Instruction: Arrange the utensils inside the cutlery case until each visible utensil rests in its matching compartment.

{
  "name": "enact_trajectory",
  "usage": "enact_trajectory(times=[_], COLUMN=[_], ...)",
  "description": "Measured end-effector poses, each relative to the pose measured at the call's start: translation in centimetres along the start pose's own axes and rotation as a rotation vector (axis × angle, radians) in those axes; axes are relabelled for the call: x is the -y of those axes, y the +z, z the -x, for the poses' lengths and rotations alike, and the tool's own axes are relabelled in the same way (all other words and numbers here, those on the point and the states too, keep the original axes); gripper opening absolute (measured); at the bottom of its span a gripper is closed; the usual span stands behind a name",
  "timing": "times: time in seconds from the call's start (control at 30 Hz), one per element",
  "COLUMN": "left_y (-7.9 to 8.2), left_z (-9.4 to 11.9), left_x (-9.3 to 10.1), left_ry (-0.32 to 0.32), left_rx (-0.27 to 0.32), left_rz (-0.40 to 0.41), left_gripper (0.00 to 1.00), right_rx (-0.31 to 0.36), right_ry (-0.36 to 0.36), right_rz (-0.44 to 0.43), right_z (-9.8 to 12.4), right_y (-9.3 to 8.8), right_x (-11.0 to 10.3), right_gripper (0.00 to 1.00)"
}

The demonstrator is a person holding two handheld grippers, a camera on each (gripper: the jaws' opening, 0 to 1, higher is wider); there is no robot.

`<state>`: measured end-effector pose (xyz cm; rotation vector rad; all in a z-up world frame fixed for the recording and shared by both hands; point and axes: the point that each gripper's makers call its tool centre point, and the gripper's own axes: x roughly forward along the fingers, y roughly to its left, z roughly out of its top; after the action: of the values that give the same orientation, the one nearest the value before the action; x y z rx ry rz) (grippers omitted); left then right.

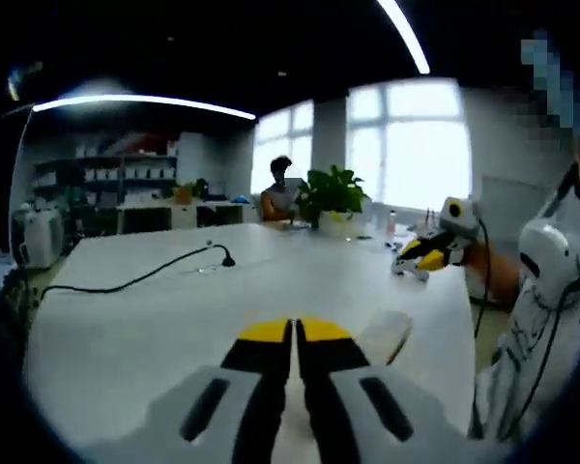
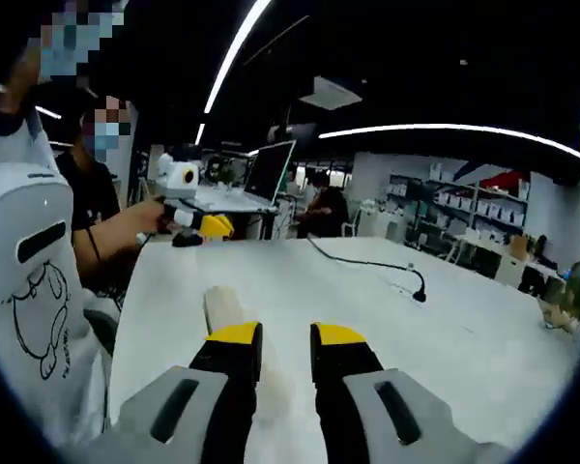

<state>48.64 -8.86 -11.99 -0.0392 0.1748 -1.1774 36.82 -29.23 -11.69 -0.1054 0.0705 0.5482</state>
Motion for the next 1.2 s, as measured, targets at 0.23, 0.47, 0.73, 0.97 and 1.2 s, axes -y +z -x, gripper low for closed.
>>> enact_trajectory(times=[0.23, 0.47, 0.73, 0.97, 1.2], left_y=[2.3, 5.7, 5.1, 3.6, 5.8], left_z=[4.0, 8.7, 12.0, 13.2, 12.7], left_x=[-0.3, -0.3, -1.0, -0.2, 1.2], left_ry=[0.143, 0.208, 0.320, 0.327, 0.242], left_rx=[0.069, 0.221, 0.140, 0.092, 0.265], left_rz=[-0.074, -0.047, -0.148, -0.232, -0.083], left_gripper=[0.07, 0.13, 0.20, 0.21, 0.28], right_rx=[0.139, 0.230, 0.222, 0.229, 0.233], right_ry=[-0.090, -0.227, -0.408, -0.539, -0.576], right_rz=[-0.082, -0.264, -0.166, -0.172, -0.213], right_z=[2.0, 4.6, 5.2, 8.2, 9.8], right_y=[0.8, 0.6, 0.5, 0.6, 0.4], right_x=[2.8, 5.8, 4.4, 5.4, 5.1], right_gripper=[0.20, 0.34, 0.31, 0.40, 0.38])
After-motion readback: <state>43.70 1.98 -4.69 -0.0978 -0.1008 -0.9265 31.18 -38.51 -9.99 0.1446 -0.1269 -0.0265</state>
